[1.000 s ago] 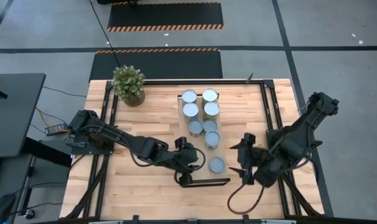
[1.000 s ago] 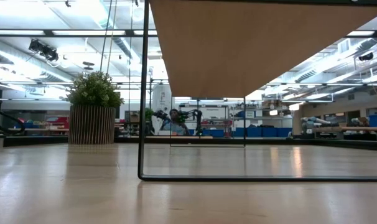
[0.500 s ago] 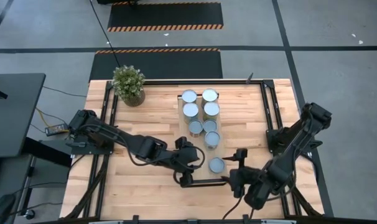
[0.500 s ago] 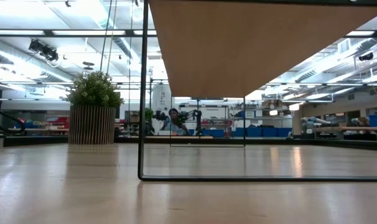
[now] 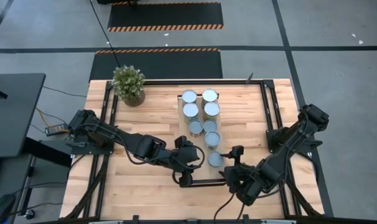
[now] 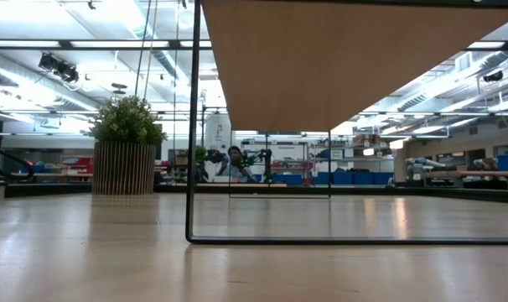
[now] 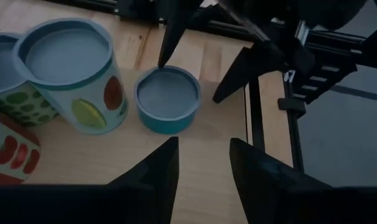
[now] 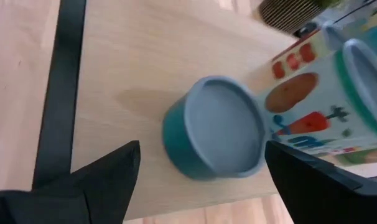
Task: Pick and place cans onto a shelf
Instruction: Adjust the canned goods on the shelf
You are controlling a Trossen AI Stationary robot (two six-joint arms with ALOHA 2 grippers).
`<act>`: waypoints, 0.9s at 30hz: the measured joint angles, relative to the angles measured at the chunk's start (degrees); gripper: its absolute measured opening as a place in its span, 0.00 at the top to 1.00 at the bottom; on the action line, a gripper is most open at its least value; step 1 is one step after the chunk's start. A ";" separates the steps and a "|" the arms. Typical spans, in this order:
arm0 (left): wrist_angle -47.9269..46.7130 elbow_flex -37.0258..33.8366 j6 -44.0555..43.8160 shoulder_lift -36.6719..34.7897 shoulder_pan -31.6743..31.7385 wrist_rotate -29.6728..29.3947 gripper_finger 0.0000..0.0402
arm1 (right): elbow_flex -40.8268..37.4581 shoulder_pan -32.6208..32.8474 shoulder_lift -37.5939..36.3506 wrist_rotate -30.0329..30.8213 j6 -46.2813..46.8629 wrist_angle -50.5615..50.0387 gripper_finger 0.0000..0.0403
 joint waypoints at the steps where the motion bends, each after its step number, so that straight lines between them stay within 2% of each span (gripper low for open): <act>1: 0.00 -0.02 0.00 0.00 0.00 0.00 0.63 | 0.00 -0.25 0.04 -0.71 0.03 -0.02 0.13; 9: -0.46 -0.02 0.07 0.00 0.00 0.84 0.63 | 2.71 -0.29 -0.16 1.01 0.25 -4.09 0.14; 15: -1.64 -0.02 1.46 0.00 0.00 1.28 0.63 | 3.89 -0.36 -0.38 2.74 4.62 -10.28 0.14; 22: -1.58 -0.02 1.46 0.00 -0.02 1.27 0.63 | 3.91 -0.18 -1.47 1.92 6.03 -10.91 0.14; 27: -1.27 -0.02 1.93 0.00 0.15 1.29 0.63 | 3.72 -2.85 -1.50 2.33 4.24 -11.00 0.14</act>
